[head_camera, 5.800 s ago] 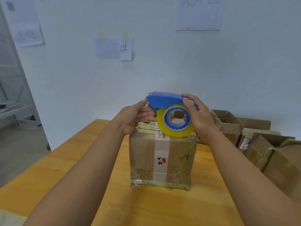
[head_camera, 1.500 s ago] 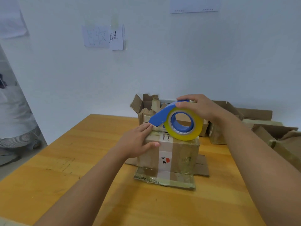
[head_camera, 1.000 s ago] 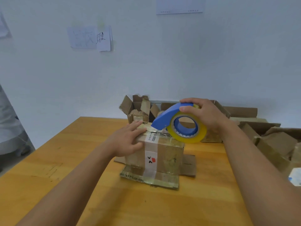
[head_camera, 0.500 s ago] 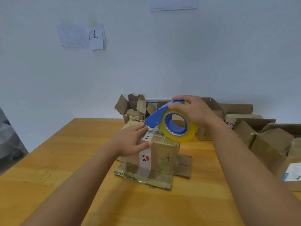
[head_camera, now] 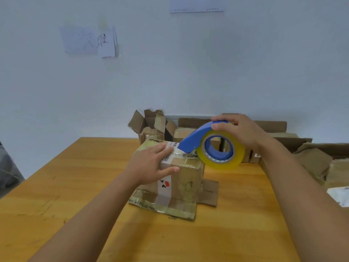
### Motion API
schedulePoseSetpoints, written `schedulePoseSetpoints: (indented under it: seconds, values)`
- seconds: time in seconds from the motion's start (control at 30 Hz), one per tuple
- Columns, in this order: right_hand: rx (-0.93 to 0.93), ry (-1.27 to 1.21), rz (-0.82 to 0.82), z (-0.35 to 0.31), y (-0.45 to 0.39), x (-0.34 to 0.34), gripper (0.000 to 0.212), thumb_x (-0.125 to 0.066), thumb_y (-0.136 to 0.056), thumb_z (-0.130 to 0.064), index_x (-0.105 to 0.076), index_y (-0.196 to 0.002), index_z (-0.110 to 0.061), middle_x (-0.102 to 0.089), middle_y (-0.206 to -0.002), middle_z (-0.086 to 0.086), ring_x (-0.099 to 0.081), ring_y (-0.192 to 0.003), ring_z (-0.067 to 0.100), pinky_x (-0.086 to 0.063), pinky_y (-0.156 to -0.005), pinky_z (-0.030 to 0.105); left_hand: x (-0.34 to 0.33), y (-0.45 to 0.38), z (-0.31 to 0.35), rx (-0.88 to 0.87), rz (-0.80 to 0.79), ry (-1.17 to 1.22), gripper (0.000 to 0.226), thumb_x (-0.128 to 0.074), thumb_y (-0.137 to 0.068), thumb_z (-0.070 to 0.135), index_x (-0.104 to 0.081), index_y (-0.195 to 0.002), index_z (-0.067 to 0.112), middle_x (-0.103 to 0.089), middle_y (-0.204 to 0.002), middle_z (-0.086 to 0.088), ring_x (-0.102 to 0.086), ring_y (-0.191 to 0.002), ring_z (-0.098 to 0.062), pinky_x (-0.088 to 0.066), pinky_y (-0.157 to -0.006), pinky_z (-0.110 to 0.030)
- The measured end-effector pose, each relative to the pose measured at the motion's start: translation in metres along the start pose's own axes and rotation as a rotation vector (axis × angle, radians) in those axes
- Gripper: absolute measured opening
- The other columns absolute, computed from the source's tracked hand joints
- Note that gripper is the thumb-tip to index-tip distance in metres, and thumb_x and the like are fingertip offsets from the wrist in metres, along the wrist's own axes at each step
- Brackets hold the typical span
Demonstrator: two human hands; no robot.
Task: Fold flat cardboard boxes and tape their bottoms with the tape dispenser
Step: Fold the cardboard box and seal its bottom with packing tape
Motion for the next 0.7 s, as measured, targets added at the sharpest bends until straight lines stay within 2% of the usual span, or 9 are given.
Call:
schedulePoseSetpoints:
  seconds: [0.1,0.17,0.3,0.37,0.47,0.57,0.63,0.7]
  values:
    - [0.015,-0.024,0.026,0.012,0.012,-0.004,0.022,-0.068,-0.089,-0.049,-0.067,-0.111,-0.047,-0.062,-0.112,-0.028,-0.058,-0.097,-0.014,-0.047,-0.071,0.008,-0.001,0.0,0.002,-0.007,-0.012,-0.012,0.094,-0.003,-0.074,0.094,-0.017,-0.153,0.047,-0.022,-0.163,0.007,-0.027,-0.146,-0.016,-0.037,-0.109,-0.04]
    - [0.02,-0.061,0.051,0.016,0.017,-0.003,0.024,-0.067,-0.09,-0.047,-0.068,-0.113,-0.044,-0.064,-0.114,-0.025,-0.059,-0.098,-0.012,-0.049,-0.071,0.007,0.0,0.001,0.004,-0.015,-0.009,-0.018,0.091,-0.005,-0.076,0.092,-0.019,-0.153,0.047,-0.022,-0.162,0.007,-0.025,-0.146,-0.016,-0.035,-0.11,-0.04]
    - [0.02,-0.123,0.071,0.019,0.023,-0.002,0.022,-0.067,-0.091,-0.041,-0.068,-0.113,-0.041,-0.066,-0.112,-0.019,-0.062,-0.096,-0.007,-0.05,-0.072,0.008,0.004,0.001,0.021,-0.08,0.013,0.003,0.089,-0.013,-0.083,0.082,-0.02,-0.157,0.031,-0.016,-0.164,0.01,-0.011,-0.15,-0.009,-0.01,-0.116,-0.029]
    - [0.017,-0.151,0.092,0.022,0.026,-0.004,0.02,-0.066,-0.092,-0.039,-0.068,-0.112,-0.041,-0.066,-0.112,-0.018,-0.063,-0.096,-0.005,-0.051,-0.072,0.009,0.002,0.002,0.029,-0.067,-0.002,0.02,0.094,-0.013,-0.082,0.083,-0.015,-0.158,0.027,-0.015,-0.164,0.007,-0.011,-0.15,-0.01,-0.007,-0.116,-0.028]
    - [-0.002,-0.193,0.134,0.022,0.027,-0.007,0.02,-0.068,-0.091,-0.038,-0.069,-0.11,-0.039,-0.065,-0.113,-0.018,-0.063,-0.098,-0.001,-0.051,-0.071,0.011,0.001,0.003,0.036,-0.052,-0.021,0.011,0.11,-0.01,-0.071,0.098,-0.012,-0.158,0.031,-0.013,-0.165,0.003,-0.009,-0.152,-0.017,-0.011,-0.122,-0.039]
    - [-0.01,-0.207,0.149,0.016,0.024,-0.013,0.022,-0.07,-0.089,-0.039,-0.071,-0.111,-0.036,-0.065,-0.113,-0.018,-0.063,-0.1,0.0,-0.051,-0.073,0.013,0.009,0.001,0.037,-0.065,0.013,0.01,0.111,-0.015,-0.07,0.099,-0.02,-0.155,0.03,-0.018,-0.164,0.005,-0.012,-0.151,-0.016,-0.014,-0.121,-0.038]
    - [-0.018,-0.211,0.159,0.014,0.024,-0.018,0.028,-0.071,-0.088,-0.041,-0.071,-0.114,-0.032,-0.065,-0.115,-0.017,-0.062,-0.104,0.005,-0.052,-0.082,0.022,0.01,0.001,0.039,-0.066,0.028,0.049,0.111,-0.019,-0.069,0.1,-0.021,-0.155,0.03,-0.026,-0.161,0.008,-0.024,-0.147,-0.014,-0.027,-0.117,-0.036]
    - [-0.021,-0.2,0.168,0.015,0.026,-0.019,0.031,-0.071,-0.088,-0.044,-0.07,-0.116,-0.032,-0.064,-0.116,-0.017,-0.061,-0.106,0.006,-0.052,-0.087,0.027,0.01,0.001,0.042,-0.06,0.053,0.082,0.111,-0.021,-0.068,0.1,-0.022,-0.154,0.031,-0.033,-0.158,0.008,-0.029,-0.145,-0.013,-0.033,-0.113,-0.036]
Point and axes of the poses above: each hand's wrist, its own y-axis away from the middle knuckle, its own x-axis out of the back of the hand, z = x × y, the point moved 8 cm from there along -y, towards the middle knuckle
